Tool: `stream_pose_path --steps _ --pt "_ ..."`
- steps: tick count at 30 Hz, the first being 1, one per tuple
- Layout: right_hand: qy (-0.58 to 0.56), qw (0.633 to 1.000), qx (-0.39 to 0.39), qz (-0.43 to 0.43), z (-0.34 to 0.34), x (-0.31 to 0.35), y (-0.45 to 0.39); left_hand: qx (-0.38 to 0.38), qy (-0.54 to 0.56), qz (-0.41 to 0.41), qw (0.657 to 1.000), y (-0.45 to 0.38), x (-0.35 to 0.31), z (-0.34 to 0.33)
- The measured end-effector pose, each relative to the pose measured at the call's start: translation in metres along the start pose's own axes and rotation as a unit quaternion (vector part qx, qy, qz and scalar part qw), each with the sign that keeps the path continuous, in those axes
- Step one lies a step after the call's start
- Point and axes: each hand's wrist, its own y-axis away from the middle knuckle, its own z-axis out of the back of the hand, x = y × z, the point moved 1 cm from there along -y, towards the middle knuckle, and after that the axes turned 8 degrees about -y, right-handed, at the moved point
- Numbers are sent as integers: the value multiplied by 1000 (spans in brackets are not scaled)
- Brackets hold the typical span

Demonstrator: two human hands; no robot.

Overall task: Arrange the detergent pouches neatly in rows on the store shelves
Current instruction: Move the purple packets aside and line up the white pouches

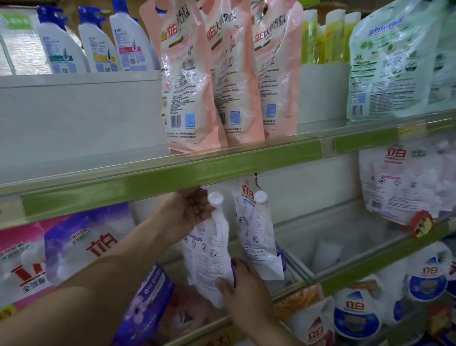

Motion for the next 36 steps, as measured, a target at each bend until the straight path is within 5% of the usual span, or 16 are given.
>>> stream_pose_path --steps 5,8,12,19,26,36 --pt "-15 999 -29 -1 2 -6 -5 50 -35 4 998 -5 10 8" --pt "20 999 -46 19 3 -7 -9 -63 -84 -31 994 -8 18 38" --pt "65 996 -54 30 2 -5 -15 -250 -324 -124 904 -15 53 77" --pt "55 995 -53 64 2 -10 -19 -185 -191 13 964 -32 88 92" --pt "-80 993 -84 -19 6 -22 -21 -189 -36 -8 981 -59 88 54" --pt "-58 988 -138 35 19 -41 -21 -136 21 -31 990 -93 95 13"
